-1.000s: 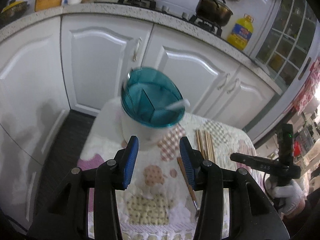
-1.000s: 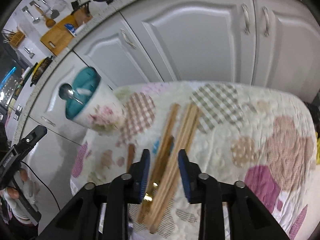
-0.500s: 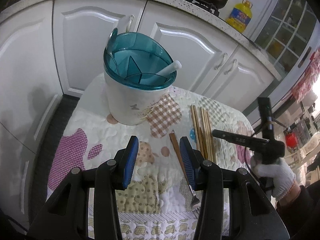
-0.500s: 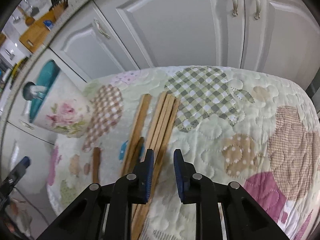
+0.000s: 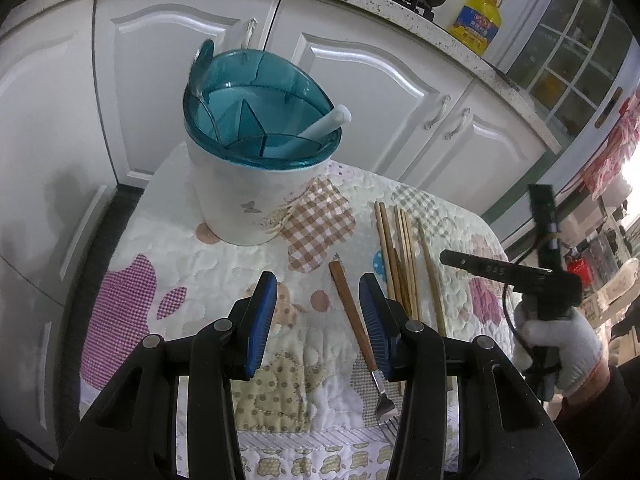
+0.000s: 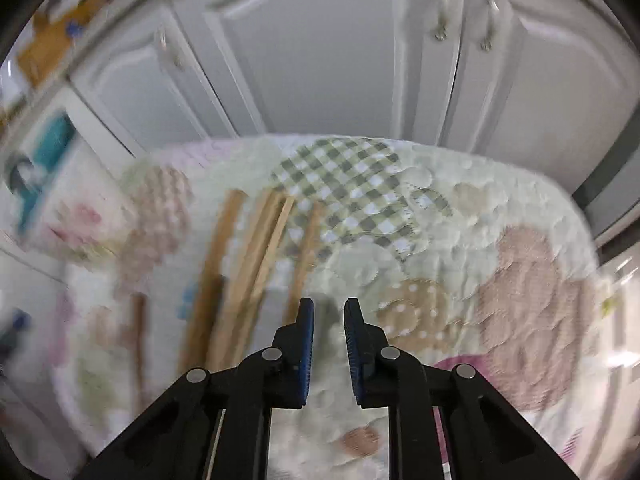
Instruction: Organize utensils
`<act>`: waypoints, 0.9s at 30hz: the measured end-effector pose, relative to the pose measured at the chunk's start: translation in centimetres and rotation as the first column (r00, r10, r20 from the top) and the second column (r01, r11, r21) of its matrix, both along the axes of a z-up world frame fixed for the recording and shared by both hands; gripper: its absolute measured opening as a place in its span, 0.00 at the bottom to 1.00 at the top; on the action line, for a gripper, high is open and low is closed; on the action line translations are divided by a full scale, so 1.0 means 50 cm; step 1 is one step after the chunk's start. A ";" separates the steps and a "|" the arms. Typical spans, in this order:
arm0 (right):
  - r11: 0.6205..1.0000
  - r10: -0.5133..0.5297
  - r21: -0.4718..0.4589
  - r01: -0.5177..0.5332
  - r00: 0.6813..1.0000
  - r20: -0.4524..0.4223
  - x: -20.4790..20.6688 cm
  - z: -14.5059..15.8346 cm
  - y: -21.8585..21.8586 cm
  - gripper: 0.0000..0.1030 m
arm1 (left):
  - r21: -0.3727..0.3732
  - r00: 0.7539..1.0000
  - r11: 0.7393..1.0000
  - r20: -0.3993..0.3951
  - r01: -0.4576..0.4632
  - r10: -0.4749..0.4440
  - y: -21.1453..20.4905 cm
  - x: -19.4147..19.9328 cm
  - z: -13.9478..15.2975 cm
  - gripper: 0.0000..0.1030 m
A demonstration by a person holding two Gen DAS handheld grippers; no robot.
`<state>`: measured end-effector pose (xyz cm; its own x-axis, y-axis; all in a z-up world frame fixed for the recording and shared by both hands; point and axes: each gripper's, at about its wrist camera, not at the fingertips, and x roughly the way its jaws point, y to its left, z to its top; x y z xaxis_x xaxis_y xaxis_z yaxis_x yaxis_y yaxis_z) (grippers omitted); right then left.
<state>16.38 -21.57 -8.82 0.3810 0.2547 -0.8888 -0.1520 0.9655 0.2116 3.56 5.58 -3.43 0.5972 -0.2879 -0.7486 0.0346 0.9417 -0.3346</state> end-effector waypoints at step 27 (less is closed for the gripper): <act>0.995 0.005 0.098 -0.005 1.000 -0.002 -0.012 0.027 -0.052 0.19 | -0.014 0.997 0.999 -0.061 0.050 -0.051 -0.056 0.030 -0.050 0.41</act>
<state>15.76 -24.16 -7.49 0.3774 0.3424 -0.8604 -0.1558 0.9394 0.3055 5.06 2.78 -5.93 0.5344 -0.3262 -0.7797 0.0612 0.9350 -0.3493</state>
